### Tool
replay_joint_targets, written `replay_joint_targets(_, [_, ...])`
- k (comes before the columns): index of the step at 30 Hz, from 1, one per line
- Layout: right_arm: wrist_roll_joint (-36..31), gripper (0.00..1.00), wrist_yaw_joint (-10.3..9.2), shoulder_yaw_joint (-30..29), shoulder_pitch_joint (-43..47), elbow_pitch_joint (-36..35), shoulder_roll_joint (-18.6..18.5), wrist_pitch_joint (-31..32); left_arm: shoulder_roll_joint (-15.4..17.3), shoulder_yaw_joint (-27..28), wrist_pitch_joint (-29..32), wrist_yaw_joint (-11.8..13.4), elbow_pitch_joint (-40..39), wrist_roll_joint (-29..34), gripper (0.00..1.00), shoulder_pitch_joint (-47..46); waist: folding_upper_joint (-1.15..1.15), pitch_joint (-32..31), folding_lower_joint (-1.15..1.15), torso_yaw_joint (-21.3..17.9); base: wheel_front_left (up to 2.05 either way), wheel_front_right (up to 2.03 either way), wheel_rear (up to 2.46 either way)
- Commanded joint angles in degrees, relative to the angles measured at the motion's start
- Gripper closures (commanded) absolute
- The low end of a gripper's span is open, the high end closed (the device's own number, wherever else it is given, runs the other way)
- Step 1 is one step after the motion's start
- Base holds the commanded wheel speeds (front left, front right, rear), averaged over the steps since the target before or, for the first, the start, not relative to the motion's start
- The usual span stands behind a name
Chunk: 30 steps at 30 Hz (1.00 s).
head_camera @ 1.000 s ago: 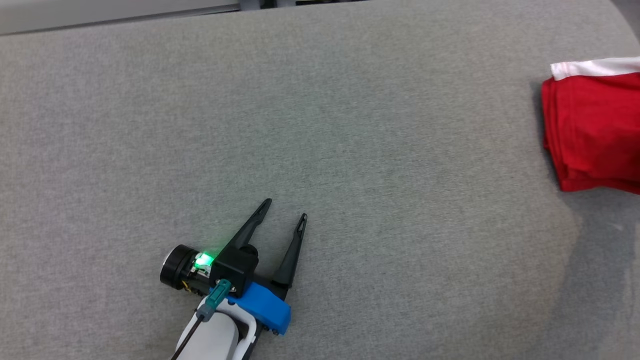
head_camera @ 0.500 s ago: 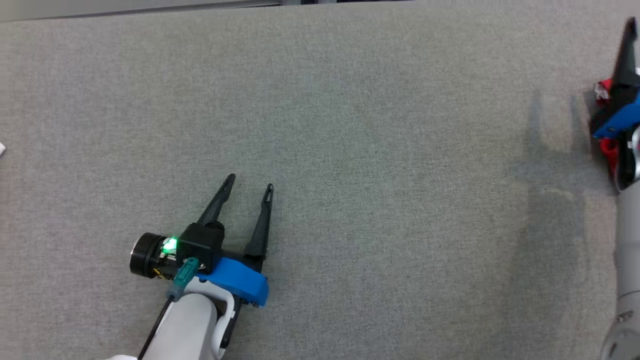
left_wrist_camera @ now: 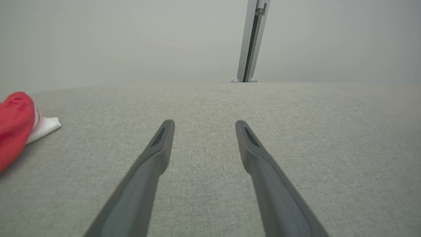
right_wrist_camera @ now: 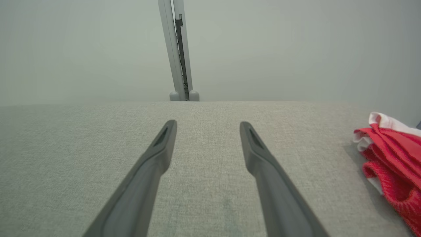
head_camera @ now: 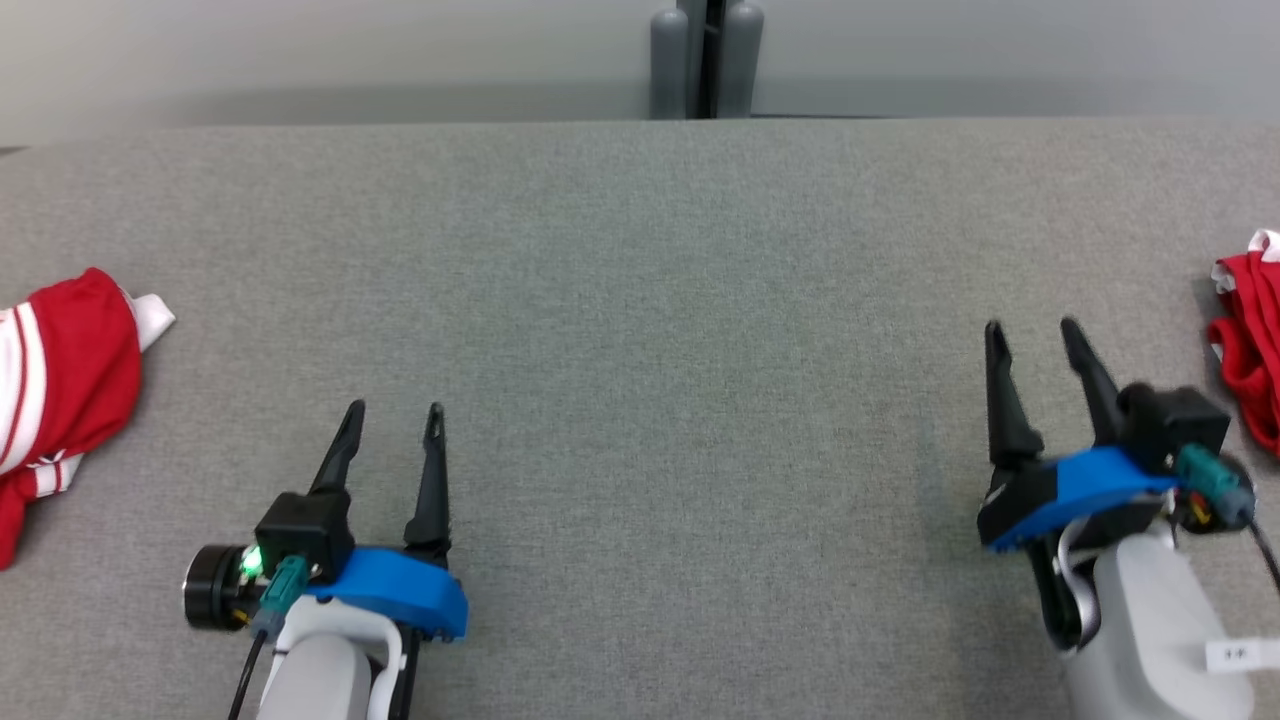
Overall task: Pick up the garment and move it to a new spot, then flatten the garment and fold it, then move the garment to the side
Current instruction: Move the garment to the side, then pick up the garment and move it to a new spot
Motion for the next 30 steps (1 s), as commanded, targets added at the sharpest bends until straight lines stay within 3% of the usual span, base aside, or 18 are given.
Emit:
replay_joint_targets(1, [1.1, 0.00, -0.02, 0.7, 2.9, -0.4, 0.0, -0.2, 0.0, 1.0, 0.0, 0.4, 0.2, -0.4, 0.00, 1.3, 0.00, -1.0, 0.00, 0.2, 0.00, 0.00, 0.00])
replay_joint_targets(9, [5.3, 0.00, -0.02, 2.6, 9.8, -1.1, 0.0, -0.2, -0.4, 3.3, 0.0, 0.7, 0.4, -0.9, 0.00, 5.2, 0.00, -5.1, 0.00, 1.1, 0.00, 0.00, 0.00])
replay_joint_targets(20, [6.2, 0.00, -0.01, 3.6, 15.3, -0.8, 0.0, -0.2, -0.5, 1.7, 0.0, 1.7, 1.3, -3.4, 0.00, 9.7, 0.00, -11.2, 0.00, 2.0, 0.00, 0.00, 0.00])
replay_joint_targets(30, [7.1, 0.00, -0.01, 4.9, 16.9, -0.7, 0.1, -0.2, -0.5, 1.4, 0.0, 1.9, 1.0, -3.3, 0.00, 11.3, 0.00, -11.7, 0.00, 3.2, 0.00, 0.00, 0.00])
